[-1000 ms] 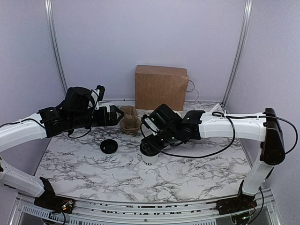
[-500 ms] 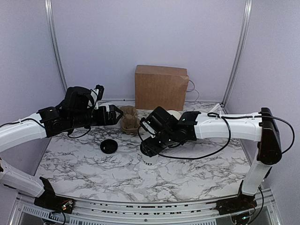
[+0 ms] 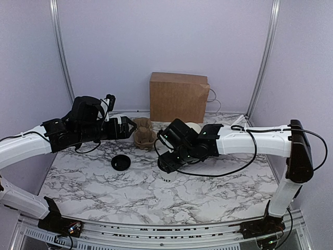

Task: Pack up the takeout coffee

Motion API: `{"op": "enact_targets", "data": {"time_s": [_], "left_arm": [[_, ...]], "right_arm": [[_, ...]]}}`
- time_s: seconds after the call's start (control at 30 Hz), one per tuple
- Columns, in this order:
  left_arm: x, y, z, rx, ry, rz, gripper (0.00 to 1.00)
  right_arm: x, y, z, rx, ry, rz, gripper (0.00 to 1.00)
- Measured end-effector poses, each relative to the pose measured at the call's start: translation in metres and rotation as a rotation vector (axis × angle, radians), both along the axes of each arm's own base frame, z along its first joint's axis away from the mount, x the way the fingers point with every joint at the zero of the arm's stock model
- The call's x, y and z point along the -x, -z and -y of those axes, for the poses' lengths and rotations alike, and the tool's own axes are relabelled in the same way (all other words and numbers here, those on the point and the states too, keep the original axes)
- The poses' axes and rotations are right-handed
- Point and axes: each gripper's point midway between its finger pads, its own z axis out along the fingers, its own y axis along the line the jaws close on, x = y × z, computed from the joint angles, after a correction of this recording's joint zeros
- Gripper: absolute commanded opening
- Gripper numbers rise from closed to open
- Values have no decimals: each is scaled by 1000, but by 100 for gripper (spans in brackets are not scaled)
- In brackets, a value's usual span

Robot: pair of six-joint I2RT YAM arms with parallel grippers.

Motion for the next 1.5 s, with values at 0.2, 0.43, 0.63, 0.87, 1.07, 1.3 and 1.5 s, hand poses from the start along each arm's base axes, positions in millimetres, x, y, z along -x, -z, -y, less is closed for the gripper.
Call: {"op": "enact_targets", "data": {"time_s": [0.2,0.43,0.63,0.87,1.07,1.3,1.5], "left_arm": [[0,0,0,0,0,0,99],[-4,5,4,-11,4,-13,99],[-7,5,12,-11,19,-19,99],[-6,5,13,-11,27,-19,99],[-6,5,13,-19,33,-14,99],[-6,4,12,-23,36,-7,99],[-5,1,12,-17,36,-2,99]], "right_arm": [[4,-2,20,12,39,11,61],[7,-5,87,1,175,4,60],[-11,-3,184,-22,421,6,58],[-25,4,281,-32,699,4,58],[-33,4,337,-39,867,14,58],[-35,4,354,-45,908,17,73],[-33,2,353,-54,898,14,89]]}}
